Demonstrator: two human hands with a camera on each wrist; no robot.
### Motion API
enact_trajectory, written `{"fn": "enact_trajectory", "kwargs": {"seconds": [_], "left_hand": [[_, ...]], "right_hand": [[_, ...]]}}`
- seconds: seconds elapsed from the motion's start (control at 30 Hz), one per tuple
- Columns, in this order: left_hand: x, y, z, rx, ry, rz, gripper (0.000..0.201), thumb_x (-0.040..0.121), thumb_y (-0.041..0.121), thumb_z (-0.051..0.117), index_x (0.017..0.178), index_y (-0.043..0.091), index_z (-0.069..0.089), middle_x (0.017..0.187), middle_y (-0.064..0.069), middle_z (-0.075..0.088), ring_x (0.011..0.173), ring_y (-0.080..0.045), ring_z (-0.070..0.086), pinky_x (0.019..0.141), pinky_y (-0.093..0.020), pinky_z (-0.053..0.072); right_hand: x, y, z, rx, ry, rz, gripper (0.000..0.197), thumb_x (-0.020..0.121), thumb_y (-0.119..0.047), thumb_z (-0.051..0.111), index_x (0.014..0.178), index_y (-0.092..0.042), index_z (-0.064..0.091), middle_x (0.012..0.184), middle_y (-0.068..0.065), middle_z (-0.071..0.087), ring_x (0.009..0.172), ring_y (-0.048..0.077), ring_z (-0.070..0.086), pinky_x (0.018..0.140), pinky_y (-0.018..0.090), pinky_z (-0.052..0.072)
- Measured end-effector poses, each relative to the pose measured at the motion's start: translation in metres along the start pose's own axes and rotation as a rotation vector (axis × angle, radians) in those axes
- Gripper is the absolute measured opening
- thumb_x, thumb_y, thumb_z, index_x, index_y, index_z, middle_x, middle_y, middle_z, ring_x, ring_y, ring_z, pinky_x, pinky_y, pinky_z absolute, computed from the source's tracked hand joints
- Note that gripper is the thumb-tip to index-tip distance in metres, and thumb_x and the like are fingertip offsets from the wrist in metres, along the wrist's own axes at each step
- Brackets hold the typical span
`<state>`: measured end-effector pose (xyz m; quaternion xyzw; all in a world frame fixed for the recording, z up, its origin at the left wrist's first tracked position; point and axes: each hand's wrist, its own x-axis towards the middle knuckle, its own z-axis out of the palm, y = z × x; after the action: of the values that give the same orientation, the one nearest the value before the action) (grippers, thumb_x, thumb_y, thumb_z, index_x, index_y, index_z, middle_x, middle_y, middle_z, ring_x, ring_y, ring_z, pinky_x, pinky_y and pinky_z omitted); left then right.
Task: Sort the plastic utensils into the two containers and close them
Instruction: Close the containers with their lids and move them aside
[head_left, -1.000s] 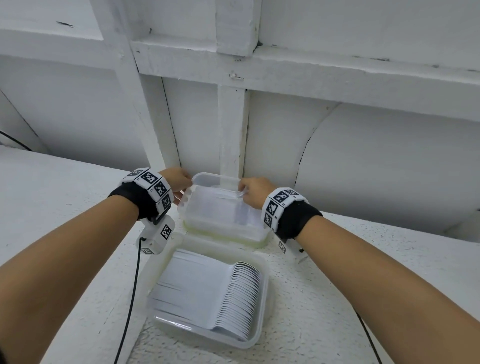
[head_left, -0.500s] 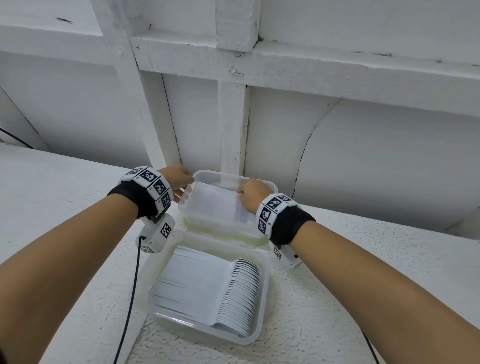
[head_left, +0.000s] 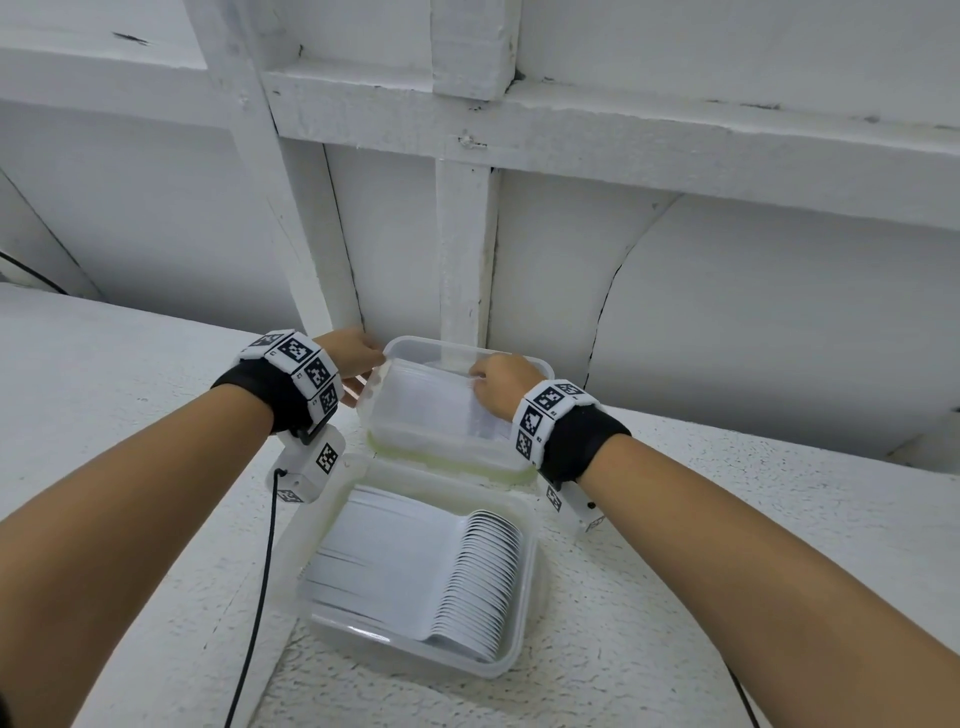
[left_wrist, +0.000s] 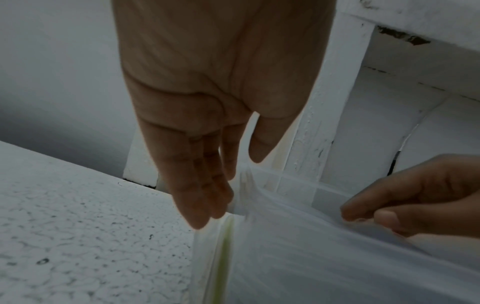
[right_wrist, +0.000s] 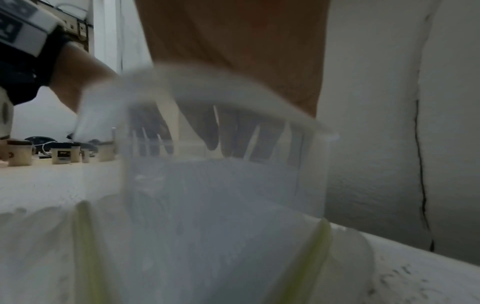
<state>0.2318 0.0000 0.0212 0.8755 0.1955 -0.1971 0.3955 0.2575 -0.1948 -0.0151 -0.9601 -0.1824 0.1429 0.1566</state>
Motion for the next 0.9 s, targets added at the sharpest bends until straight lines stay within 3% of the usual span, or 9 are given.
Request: {"fn": "enact_trajectory", "kwargs": {"seconds": [0.2, 0.3, 0.47, 0.57, 0.63, 0.7, 0.77, 0.83, 0.9], "left_hand": [[-0.022, -0.017, -0.01, 0.053, 0.024, 0.017, 0.023, 0.098, 0.023, 0.042, 0.111, 0.008, 0.054, 0.092, -0.005, 0.061, 0.079, -0.022, 0.059, 0.062, -0.029, 0.05], [-0.042, -0.031, -0.013, 0.093, 0.038, 0.023, 0.024, 0.098, 0.024, 0.04, 0.113, 0.011, 0.053, 0.095, -0.004, 0.061, 0.083, -0.022, 0.06, 0.063, -0.028, 0.05], [-0.081, -0.058, -0.004, 0.139, 0.03, 0.014, 0.025, 0.099, 0.026, 0.038, 0.114, 0.011, 0.052, 0.1, -0.006, 0.06, 0.086, -0.022, 0.058, 0.066, -0.03, 0.051], [-0.1, -0.076, 0.011, 0.125, 0.005, -0.001, 0.027, 0.099, 0.025, 0.039, 0.113, 0.008, 0.053, 0.102, -0.008, 0.059, 0.085, -0.023, 0.058, 0.067, -0.032, 0.052], [-0.11, -0.086, 0.023, 0.087, 0.017, 0.008, 0.029, 0.099, 0.025, 0.039, 0.114, 0.005, 0.054, 0.101, -0.009, 0.059, 0.083, -0.023, 0.058, 0.064, -0.032, 0.053], [-0.118, -0.091, 0.035, 0.053, 0.073, 0.024, 0.032, 0.1, 0.026, 0.038, 0.116, 0.002, 0.053, 0.099, -0.011, 0.056, 0.079, -0.023, 0.055, 0.057, -0.028, 0.05], [-0.125, -0.095, 0.044, 0.079, 0.156, 0.049, 0.035, 0.1, 0.027, 0.037, 0.119, 0.002, 0.051, 0.101, -0.013, 0.055, 0.077, -0.025, 0.053, 0.052, -0.027, 0.046], [-0.132, -0.097, 0.049, 0.093, 0.225, 0.084, 0.036, 0.099, 0.028, 0.037, 0.12, 0.003, 0.052, 0.101, -0.014, 0.055, 0.068, -0.026, 0.054, 0.053, -0.027, 0.043], [-0.142, -0.093, 0.054, 0.035, 0.243, 0.121, 0.034, 0.099, 0.028, 0.039, 0.116, 0.003, 0.054, 0.085, -0.011, 0.056, 0.058, -0.025, 0.051, 0.056, -0.028, 0.042]], "right_hand": [[-0.038, 0.005, -0.027, 0.086, 0.078, -0.043, 0.032, 0.095, -0.011, 0.041, 0.117, 0.0, 0.061, 0.12, 0.015, 0.062, 0.111, 0.03, 0.056, 0.096, 0.037, 0.044], [-0.069, 0.009, -0.037, 0.177, 0.147, -0.065, 0.031, 0.096, -0.016, 0.044, 0.12, -0.007, 0.062, 0.122, 0.008, 0.062, 0.11, 0.023, 0.057, 0.092, 0.026, 0.042], [-0.138, 0.008, -0.023, 0.274, 0.117, -0.034, 0.029, 0.096, -0.023, 0.049, 0.12, -0.014, 0.061, 0.114, 0.003, 0.065, 0.1, 0.015, 0.058, 0.083, 0.02, 0.04], [-0.173, 0.009, 0.004, 0.325, 0.028, 0.066, 0.044, 0.095, -0.03, 0.048, 0.136, -0.016, 0.04, 0.102, 0.004, 0.057, 0.09, 0.016, 0.055, 0.077, 0.024, 0.042], [-0.186, 0.007, 0.024, 0.454, -0.021, 0.164, 0.055, 0.094, -0.033, 0.05, 0.141, -0.017, 0.027, 0.109, 0.009, 0.057, 0.091, 0.021, 0.06, 0.069, 0.026, 0.048], [-0.193, 0.001, 0.042, 0.705, -0.049, 0.271, 0.054, 0.093, -0.029, 0.054, 0.139, -0.017, 0.029, 0.115, 0.011, 0.058, 0.087, 0.023, 0.064, 0.058, 0.027, 0.054], [-0.195, -0.004, 0.054, 0.916, -0.026, 0.353, 0.043, 0.092, -0.021, 0.056, 0.131, -0.013, 0.041, 0.118, 0.013, 0.059, 0.089, 0.025, 0.064, 0.063, 0.034, 0.059], [-0.197, -0.003, 0.059, 0.96, 0.047, 0.375, 0.035, 0.091, -0.015, 0.056, 0.125, -0.012, 0.047, 0.119, 0.014, 0.059, 0.095, 0.029, 0.064, 0.071, 0.041, 0.059], [-0.203, 0.003, 0.055, 0.916, 0.114, 0.362, 0.035, 0.091, -0.015, 0.055, 0.125, -0.014, 0.048, 0.118, 0.013, 0.058, 0.099, 0.029, 0.062, 0.073, 0.041, 0.058]]}}
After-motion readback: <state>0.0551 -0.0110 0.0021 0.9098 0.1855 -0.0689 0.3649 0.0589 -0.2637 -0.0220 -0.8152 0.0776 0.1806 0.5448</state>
